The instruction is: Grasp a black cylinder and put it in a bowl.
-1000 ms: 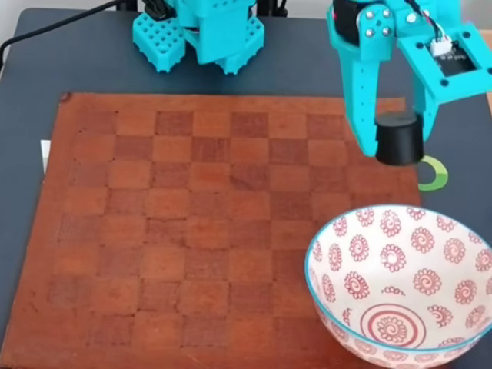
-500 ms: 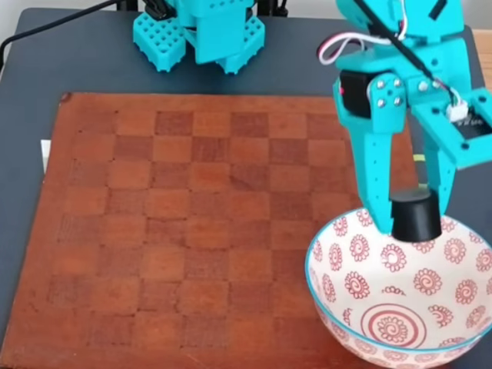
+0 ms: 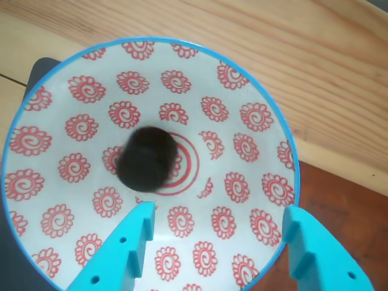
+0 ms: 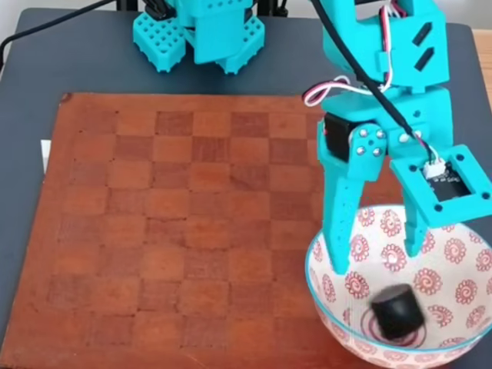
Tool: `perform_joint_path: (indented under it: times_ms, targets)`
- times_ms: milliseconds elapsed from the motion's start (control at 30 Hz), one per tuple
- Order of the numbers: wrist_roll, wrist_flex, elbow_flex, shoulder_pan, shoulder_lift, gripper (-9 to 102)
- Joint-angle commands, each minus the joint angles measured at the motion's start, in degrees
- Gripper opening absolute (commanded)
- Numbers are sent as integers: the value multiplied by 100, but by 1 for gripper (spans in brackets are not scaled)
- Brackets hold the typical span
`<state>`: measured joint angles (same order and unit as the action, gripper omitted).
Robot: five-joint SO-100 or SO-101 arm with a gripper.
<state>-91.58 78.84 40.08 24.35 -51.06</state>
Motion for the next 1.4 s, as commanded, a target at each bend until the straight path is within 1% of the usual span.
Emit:
perform_joint_path:
  times_ms: [0,67,233,333,567,900,1133,1367]
  targets:
    - [-44,26,-220,18,-158,26]
    - [-53,141,-264,9,-167,22]
    - [-53,457,-272,9,-176,6]
    - [-123,633,-272,9,-229,0]
    - [-220,1327,-264,9,-782,0]
    - [-97,1415,-141,-9,-1740,0]
    - [-62,1415,1134,-158,-2391,0]
    - [-62,1406,2742,-413,-3489,0]
